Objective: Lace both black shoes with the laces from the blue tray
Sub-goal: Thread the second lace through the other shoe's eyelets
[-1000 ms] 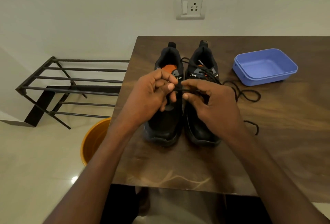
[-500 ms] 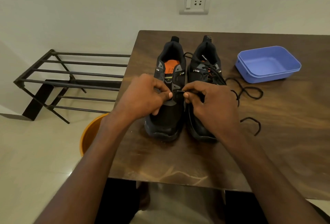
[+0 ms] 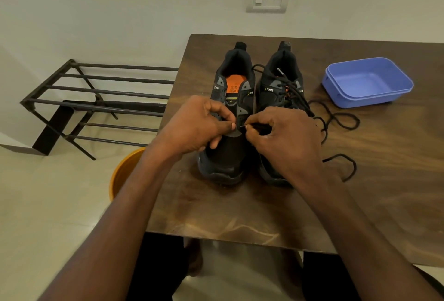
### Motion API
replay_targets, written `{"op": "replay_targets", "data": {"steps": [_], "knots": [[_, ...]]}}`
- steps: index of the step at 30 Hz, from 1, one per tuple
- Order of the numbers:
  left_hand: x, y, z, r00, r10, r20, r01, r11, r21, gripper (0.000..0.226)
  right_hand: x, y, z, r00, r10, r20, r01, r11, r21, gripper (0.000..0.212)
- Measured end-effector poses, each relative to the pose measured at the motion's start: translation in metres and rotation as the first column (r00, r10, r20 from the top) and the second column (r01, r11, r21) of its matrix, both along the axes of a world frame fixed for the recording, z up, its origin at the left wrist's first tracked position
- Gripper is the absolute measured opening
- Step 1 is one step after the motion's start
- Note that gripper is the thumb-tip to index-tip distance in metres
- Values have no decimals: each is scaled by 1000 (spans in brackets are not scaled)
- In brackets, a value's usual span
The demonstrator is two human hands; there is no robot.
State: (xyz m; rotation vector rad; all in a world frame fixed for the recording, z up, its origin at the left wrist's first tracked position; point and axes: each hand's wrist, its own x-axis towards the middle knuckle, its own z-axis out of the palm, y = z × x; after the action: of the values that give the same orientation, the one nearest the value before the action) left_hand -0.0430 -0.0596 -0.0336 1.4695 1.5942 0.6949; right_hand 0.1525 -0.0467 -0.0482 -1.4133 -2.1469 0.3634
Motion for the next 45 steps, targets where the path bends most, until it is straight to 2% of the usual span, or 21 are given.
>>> {"op": "replay_targets", "data": {"steps": [8, 11, 15, 17, 21, 24, 27, 30, 32, 35, 36, 38, 40, 42, 43, 44, 45], "knots": [[0, 1, -4, 1000, 9, -17, -8, 1000, 20, 5, -6, 1, 0, 981, 49, 186, -39, 998, -55, 22], [1, 2, -5, 998, 1, -69, 3, 999, 50, 7, -4, 0, -1, 986, 48, 160, -39, 998, -56, 23], [2, 2, -3, 997, -38, -70, 40, 998, 39, 11, -12, -3, -4, 995, -88, 39, 90, 994, -58, 17], [1, 1, -3, 993, -66, -96, 69, 997, 29, 13, -16, -6, -4, 992, -112, 56, 115, 992, -56, 15], [2, 4, -5, 980, -105, -172, 112, 993, 31, 10, -14, -8, -3, 994, -55, 96, 58, 998, -31, 16], [4, 6, -5, 970, -126, -210, 134, 991, 28, 11, -15, -10, -2, 994, -25, 109, 29, 999, -30, 29], [6, 5, -3, 939, -133, -318, 163, 984, 69, 8, -18, -15, 0, 983, 7, 183, 8, 997, -81, 64], [4, 5, 0, 901, -143, -409, 194, 977, 85, 9, -18, -13, 2, 968, 3, 250, 16, 997, -71, 65], [-1, 3, 4, 900, -120, -419, 176, 980, 96, 8, -16, -13, 5, 962, -4, 274, 30, 996, -89, 62], [-14, -2, 15, 938, 9, -346, 69, 975, 213, 7, -14, -13, 9, 963, -9, 268, 45, 991, -127, 60], [-22, -3, 17, 958, 76, -275, 4, 960, 279, 9, -14, -13, 10, 964, -8, 266, 44, 990, -131, 58], [-37, -7, 22, 980, 194, -42, -163, 907, 389, 14, -14, -13, 11, 961, -22, 277, 60, 990, -131, 56], [-41, -9, 24, 968, 215, 132, -251, 875, 414, 18, -16, -13, 9, 958, -43, 284, 69, 994, -84, 57], [-30, -10, 23, 978, 132, 161, -183, 912, 367, 18, -18, -14, 5, 977, -24, 210, 24, 1000, 0, 60], [-24, -9, 23, 990, 69, 127, -110, 929, 353, 17, -20, -13, 3, 994, 25, 104, -28, 999, 31, 60], [-17, -9, 23, 996, 6, 84, -36, 934, 354, 16, -21, -13, 0, 994, 82, -74, -80, 996, 30, 57], [-13, -8, 23, 998, -39, 53, 16, 927, 374, 15, -23, -12, 0, 955, 115, -274, -120, 993, -2, 47]]}}
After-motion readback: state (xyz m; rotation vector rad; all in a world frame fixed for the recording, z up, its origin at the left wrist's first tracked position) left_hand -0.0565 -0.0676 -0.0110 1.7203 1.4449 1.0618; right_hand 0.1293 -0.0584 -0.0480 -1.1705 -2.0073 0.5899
